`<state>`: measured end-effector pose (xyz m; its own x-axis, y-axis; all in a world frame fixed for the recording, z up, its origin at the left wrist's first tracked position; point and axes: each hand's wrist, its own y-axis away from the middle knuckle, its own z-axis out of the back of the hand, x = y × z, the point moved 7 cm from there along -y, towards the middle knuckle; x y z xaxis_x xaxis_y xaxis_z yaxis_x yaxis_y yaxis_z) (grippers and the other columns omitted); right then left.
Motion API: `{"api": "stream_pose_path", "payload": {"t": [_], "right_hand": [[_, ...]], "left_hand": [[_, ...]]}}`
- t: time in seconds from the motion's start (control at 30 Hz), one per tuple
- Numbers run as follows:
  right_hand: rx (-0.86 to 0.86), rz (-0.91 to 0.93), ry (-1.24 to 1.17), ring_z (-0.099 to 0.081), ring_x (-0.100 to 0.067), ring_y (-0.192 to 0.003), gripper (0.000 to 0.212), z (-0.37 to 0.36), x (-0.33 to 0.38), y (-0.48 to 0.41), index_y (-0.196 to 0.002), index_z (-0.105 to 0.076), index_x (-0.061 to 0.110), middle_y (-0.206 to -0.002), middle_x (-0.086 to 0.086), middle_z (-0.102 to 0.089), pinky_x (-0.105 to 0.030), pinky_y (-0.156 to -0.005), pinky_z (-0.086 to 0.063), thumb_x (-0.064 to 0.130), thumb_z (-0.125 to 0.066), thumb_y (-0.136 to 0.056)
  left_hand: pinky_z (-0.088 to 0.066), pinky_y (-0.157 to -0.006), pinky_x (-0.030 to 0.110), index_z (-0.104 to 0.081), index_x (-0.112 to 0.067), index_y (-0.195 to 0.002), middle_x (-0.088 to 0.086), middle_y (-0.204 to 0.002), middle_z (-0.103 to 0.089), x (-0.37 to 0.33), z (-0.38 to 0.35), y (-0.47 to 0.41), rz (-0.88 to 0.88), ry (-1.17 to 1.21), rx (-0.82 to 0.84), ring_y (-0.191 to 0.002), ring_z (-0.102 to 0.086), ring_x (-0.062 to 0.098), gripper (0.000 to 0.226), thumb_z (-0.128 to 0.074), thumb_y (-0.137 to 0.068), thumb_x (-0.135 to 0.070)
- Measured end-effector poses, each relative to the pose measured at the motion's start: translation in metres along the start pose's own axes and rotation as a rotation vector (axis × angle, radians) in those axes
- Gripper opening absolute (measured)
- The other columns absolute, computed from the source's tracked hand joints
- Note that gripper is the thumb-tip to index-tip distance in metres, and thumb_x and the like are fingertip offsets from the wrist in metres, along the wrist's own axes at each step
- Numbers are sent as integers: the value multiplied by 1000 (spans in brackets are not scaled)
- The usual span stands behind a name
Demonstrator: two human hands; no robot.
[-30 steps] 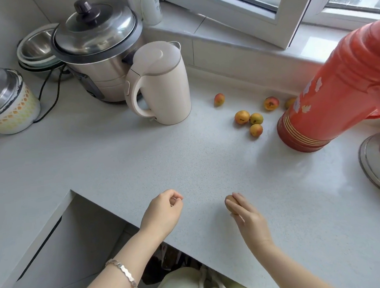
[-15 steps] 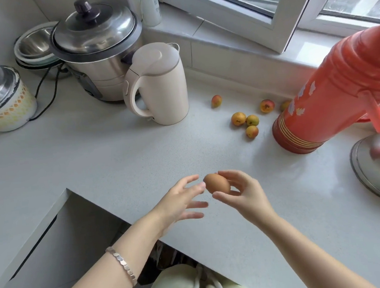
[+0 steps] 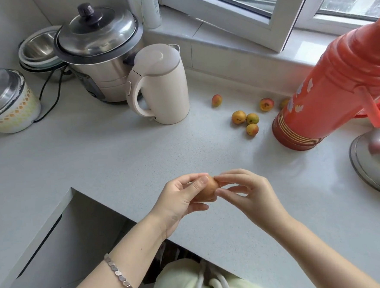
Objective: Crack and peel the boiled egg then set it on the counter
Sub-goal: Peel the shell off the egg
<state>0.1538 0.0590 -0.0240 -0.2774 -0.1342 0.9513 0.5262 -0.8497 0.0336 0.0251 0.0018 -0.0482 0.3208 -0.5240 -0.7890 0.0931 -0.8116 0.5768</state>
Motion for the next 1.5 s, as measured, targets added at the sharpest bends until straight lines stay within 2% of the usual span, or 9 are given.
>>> {"api": "stream_pose_path", "payload": {"t": [0.23, 0.53, 0.77, 0.87, 0.93, 1.03, 1.13, 1.37, 1.5], "right_hand": [[-15, 28, 111, -65, -1, -84, 19, -6, 8, 7, -94, -73, 16, -86, 18, -65, -8, -74, -49, 14, -71, -76], [-203, -9, 152, -66, -4, -83, 15, -9, 8, 11, -91, -74, 14, -83, 9, -70, -12, -72, -51, 7, -66, -79], [-375, -382, -467, -71, -14, -65, 17, -7, -15, 14, -76, -69, 10, -74, -8, -73, -20, -64, -57, 0, -57, -82], [-334, -606, -871, -69, -11, -63, 16, -16, -26, 19, -88, -63, 2, -80, -12, -67, -15, -60, -56, -3, -48, -88], [-248, -666, -924, -67, -11, -63, 19, -20, -28, 19, -89, -63, 1, -76, -10, -66, -16, -60, -56, -3, -44, -88], [-110, -636, -798, -63, -12, -66, 19, -23, -23, 18, -89, -66, 1, -71, -5, -67, -17, -59, -54, 5, -48, -87], [-22, -485, -464, -58, -4, -61, 17, -18, -12, 15, -97, -69, 11, -72, 2, -65, -15, -63, -50, 17, -61, -83], [-45, -250, -98, -57, 1, -58, 19, -17, -2, 11, -80, -70, 35, -69, 12, -65, -12, -61, -44, 17, -69, -77], [-72, -110, 25, -60, -7, -59, 13, -16, 2, 14, -88, -74, 21, -68, 12, -60, -13, -59, -46, 14, -66, -80]], "left_hand": [[-56, -61, 23, -67, -13, -103, 14, -101, -71, 3, 4, 8, 6, -2, -52, -80, -73, 22, 42, -66, -67, -36], [-56, -58, 22, -67, -6, -103, 14, -91, -71, 8, 1, 13, 5, 141, -212, -72, -72, 21, 28, -65, -81, -24], [-48, -51, 19, -64, -9, -106, 10, -97, -72, 7, 1, 17, 34, 146, -157, -76, -72, 19, 31, -58, -85, -32], [-40, -46, 18, -58, -6, -112, 11, -97, -69, 6, -1, 19, 69, 185, -98, -70, -69, 17, 36, -54, -88, -32], [-38, -46, 19, -57, -4, -112, 13, -96, -67, 5, -1, 19, 80, 173, -74, -65, -66, 15, 37, -52, -88, -32], [-37, -44, 18, -60, -5, -107, 8, -83, -67, 5, -2, 18, 97, 129, -72, -58, -62, 13, 34, -51, -90, -33], [-36, -44, 18, -62, -10, -101, 2, -74, -65, 7, -2, 17, 126, 66, -94, -55, -61, 11, 30, -51, -89, -35], [-35, -41, 15, -62, -7, -110, 5, -81, -59, 14, -2, 17, 203, -7, -153, -53, -55, 11, 41, -53, -88, -41], [-31, -39, 15, -62, -7, -103, 7, -80, -57, 16, -3, 18, 224, -13, -152, -47, -52, 9, 39, -54, -87, -41]]}}
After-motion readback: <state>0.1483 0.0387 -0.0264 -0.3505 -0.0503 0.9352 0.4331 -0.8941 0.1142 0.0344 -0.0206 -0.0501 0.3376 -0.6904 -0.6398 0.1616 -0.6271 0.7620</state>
